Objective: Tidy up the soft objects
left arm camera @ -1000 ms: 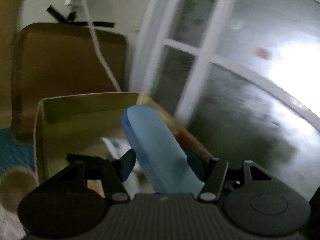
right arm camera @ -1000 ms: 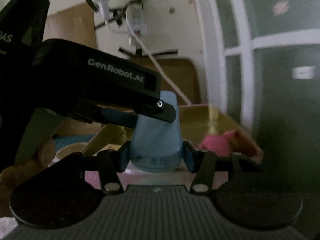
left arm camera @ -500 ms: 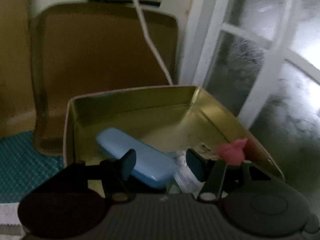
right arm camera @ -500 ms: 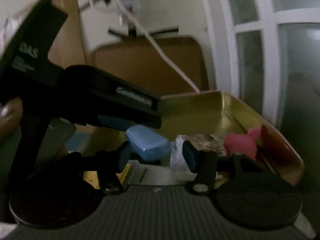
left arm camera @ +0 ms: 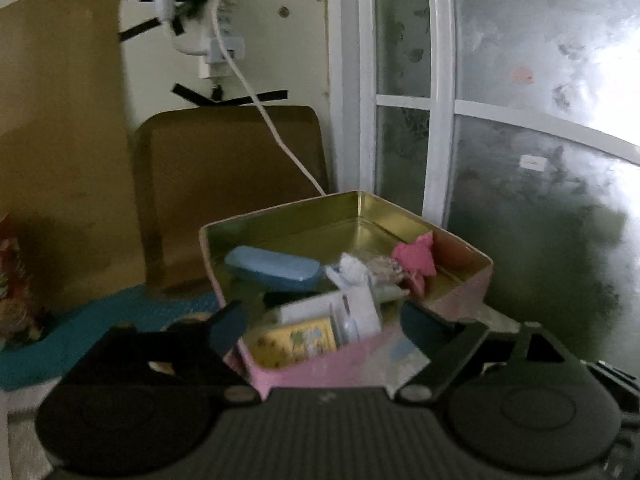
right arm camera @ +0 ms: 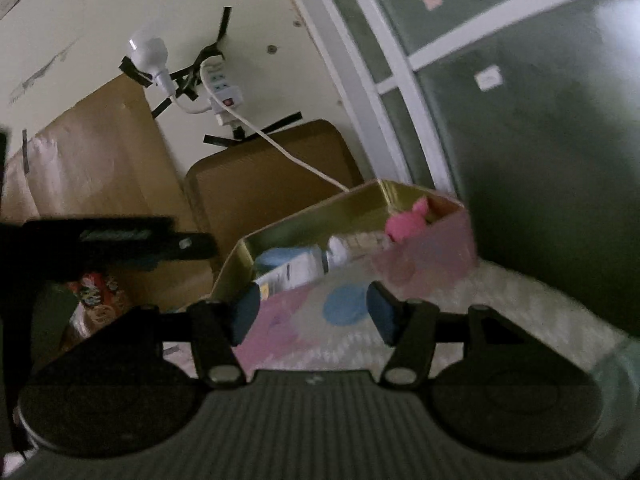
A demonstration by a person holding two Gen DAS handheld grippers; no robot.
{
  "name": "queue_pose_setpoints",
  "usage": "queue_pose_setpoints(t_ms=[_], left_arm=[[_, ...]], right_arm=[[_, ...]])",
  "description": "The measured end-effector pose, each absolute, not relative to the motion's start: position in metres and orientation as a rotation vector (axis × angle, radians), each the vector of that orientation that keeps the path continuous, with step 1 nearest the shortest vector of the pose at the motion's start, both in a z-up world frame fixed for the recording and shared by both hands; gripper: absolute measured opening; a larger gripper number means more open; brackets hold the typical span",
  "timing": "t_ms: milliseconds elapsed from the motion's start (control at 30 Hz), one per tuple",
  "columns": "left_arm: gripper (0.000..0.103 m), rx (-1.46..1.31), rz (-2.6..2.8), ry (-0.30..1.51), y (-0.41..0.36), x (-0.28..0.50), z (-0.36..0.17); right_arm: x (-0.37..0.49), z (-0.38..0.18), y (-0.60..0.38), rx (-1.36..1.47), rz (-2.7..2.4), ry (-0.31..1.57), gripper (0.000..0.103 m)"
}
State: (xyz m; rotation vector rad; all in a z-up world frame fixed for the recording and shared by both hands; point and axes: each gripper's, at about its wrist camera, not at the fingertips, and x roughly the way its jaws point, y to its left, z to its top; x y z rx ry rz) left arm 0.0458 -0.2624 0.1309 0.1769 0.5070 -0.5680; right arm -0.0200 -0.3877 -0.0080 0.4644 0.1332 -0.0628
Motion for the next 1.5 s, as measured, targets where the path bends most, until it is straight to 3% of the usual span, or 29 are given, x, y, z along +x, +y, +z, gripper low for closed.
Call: queue_pose_setpoints(t_ms=[133,267,433,1500], left_arm=[[0.103,0.137,-0.548,0.51,-0.235,0.022,0.13],[0.103,0.142,-0.51,0.504,-0.216,0.004,0.128],[0.103,0.185,-0.445,0.552,-0.201,-0.011,0.121],[0.103,0.239,-0.386,0.446,-0.171,-0.06,0.115]], right_arm=[[-0.036,-0.008,-0.381,0.533,-0.065,0.154,0.073],[-0.05,-0.001,-0.364,0.512,-0.057,0.14,0.077],[-0.064,0.006,-0.345,0.482,-0.064,0.112,0.091],[-0.078,0.019,-0.321,0.443,-0.047,0.058,0.093]])
